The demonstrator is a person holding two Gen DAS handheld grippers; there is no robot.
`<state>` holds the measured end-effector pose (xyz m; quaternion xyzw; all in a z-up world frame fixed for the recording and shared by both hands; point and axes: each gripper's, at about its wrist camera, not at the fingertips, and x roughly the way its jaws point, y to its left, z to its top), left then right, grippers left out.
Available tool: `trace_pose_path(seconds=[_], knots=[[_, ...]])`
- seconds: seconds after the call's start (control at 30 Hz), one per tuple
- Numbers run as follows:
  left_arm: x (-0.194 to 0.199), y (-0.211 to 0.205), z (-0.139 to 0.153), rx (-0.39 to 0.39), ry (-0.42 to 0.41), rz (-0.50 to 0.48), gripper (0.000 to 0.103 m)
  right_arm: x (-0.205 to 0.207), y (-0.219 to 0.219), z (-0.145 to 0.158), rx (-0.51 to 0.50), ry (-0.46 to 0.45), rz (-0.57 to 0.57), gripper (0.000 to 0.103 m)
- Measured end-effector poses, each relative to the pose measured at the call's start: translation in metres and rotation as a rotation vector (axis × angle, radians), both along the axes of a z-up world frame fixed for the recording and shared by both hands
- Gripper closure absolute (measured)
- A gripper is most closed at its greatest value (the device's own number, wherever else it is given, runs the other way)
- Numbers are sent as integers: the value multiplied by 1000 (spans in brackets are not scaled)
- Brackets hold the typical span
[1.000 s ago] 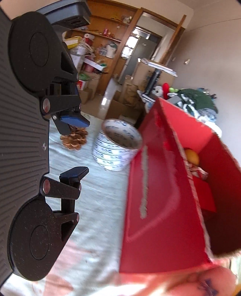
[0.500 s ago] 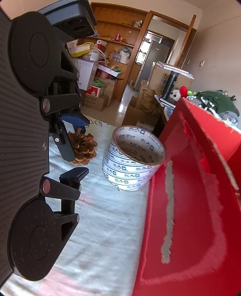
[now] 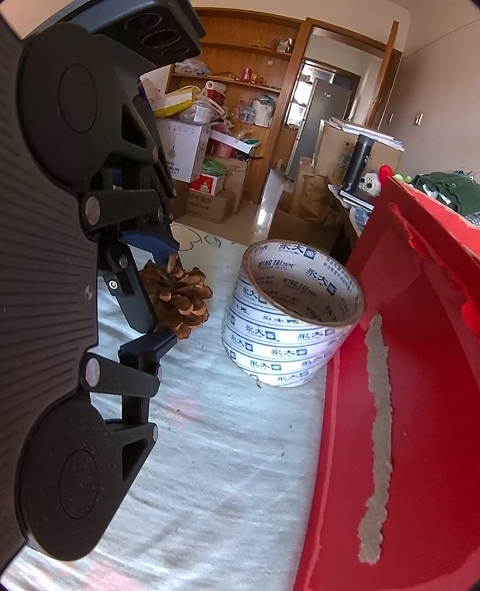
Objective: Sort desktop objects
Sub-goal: 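Close the right gripper on the pine cone and lift it, then carry the pine cone with the right gripper over the red box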
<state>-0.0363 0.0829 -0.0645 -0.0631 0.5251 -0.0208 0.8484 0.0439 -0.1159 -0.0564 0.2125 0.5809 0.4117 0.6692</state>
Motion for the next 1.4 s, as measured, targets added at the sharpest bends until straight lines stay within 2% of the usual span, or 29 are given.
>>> trace_pose_path(seconds=[0.03, 0.37, 0.67, 0.87, 1.13, 1.4], knots=[[1, -2, 2, 5, -4, -6, 50, 0, -3, 0, -3, 4, -3, 58], [10, -52, 6, 20, -7, -155, 50, 0, -52, 4, -9, 0, -83, 58], [17, -127, 10, 31, -24, -344, 50, -4, -118, 8, -32, -16, -221, 58], [23, -176, 19, 26, -66, -460, 50, -12, -164, 19, -43, -51, -333, 58], [37, -223, 50, 12, -158, -588, 50, -10, -204, 49, -59, -149, -458, 58], [73, -225, 105, -4, -296, -672, 50, 16, -207, 104, -71, -302, -536, 58]])
